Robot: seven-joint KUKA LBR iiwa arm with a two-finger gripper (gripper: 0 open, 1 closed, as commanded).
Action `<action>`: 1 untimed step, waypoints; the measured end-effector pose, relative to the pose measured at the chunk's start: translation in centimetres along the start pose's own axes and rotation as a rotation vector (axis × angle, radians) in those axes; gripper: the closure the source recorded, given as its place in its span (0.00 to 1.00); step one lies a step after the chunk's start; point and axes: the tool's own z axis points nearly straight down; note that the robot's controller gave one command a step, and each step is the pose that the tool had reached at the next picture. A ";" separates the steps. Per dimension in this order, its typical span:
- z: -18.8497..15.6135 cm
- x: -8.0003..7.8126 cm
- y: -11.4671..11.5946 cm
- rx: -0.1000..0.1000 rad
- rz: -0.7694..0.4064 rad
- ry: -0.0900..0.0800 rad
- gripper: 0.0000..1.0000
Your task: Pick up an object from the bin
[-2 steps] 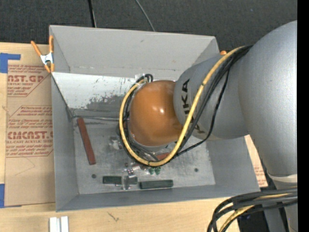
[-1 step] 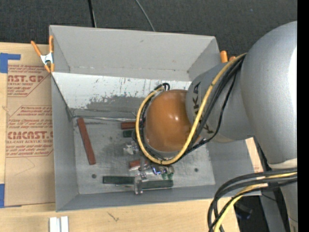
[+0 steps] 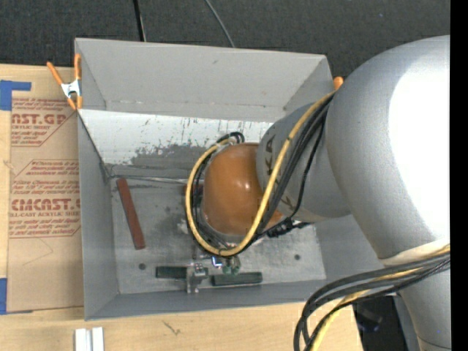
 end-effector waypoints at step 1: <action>0.1 0.5 -1.1 -0.001 -0.198 0.015 1.00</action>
Offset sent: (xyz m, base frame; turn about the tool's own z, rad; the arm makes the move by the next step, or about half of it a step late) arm 0.0000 0.0000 0.0000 0.0000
